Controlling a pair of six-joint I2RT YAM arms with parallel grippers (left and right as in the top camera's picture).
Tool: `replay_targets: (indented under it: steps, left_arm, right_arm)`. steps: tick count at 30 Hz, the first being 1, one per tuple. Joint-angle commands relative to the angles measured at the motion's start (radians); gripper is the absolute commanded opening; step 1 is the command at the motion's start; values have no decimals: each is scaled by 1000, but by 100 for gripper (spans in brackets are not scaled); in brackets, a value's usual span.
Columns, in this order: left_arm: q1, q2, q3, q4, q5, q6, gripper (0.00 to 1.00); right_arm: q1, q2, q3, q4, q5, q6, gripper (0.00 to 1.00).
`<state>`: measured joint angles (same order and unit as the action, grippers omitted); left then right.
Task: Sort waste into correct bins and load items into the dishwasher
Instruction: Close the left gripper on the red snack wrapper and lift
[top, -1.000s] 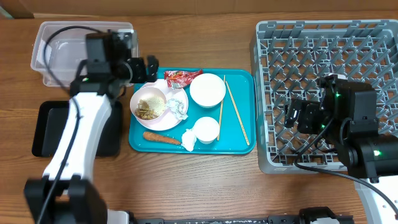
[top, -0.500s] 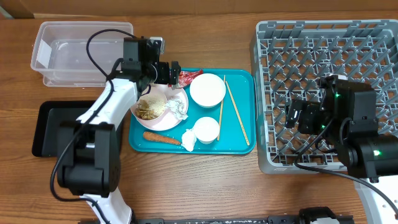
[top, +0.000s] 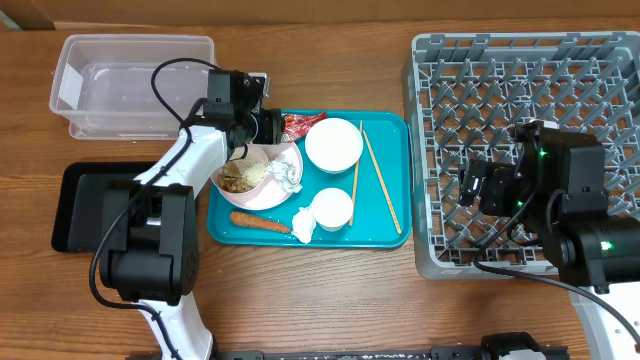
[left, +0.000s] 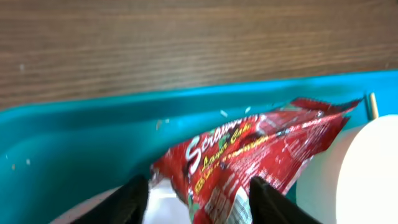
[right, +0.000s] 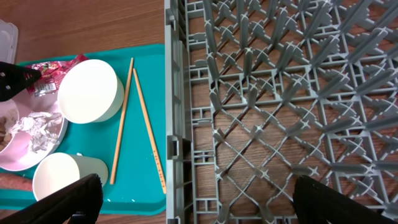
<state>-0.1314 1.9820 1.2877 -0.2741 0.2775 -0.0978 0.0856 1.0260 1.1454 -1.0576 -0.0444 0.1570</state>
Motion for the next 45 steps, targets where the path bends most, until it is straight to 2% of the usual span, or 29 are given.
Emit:
replay_targets:
  steps: [1,5,9,15,18,19,20,21,28,45]
  left_arm:
    - [-8,10,17,-14,5,5,44]
    - [-8,10,17,-9,4,5,30]
    - [-7,5,17,-10,5,4,4]
    - [-6,-22,18,-10,4,4,4]
    - [-6,-24,19,-6,2,4,15]
    - [-6,-24,19,-4,-7,4,27]
    - [-6,-24,19,-2,-16,4,45]
    - [-6,-24,19,0,-31,4,48]
    - [-7,-24,19,57,-79,4,57]
    - [-23,65,18,156,-74,-64,59]
  right_arm:
    - [-3,-3,28,5,6,0,100]
    - [-3,-3,28,4,6,0,100]
    - [-3,-3,28,4,6,0,100]
    - [-3,-3,28,3,6,0,100]
    - [-3,-3,28,0,6,0,100]
    - [-3,-3,28,-1,6,0,100]
    - [-3,-3,28,-1,6,0,100]
    - [-3,-3,28,-1,6,0,100]
    - [-3,-3,27,-4,6,1,100]
    - [-3,-3,27,-11,6,0,100]
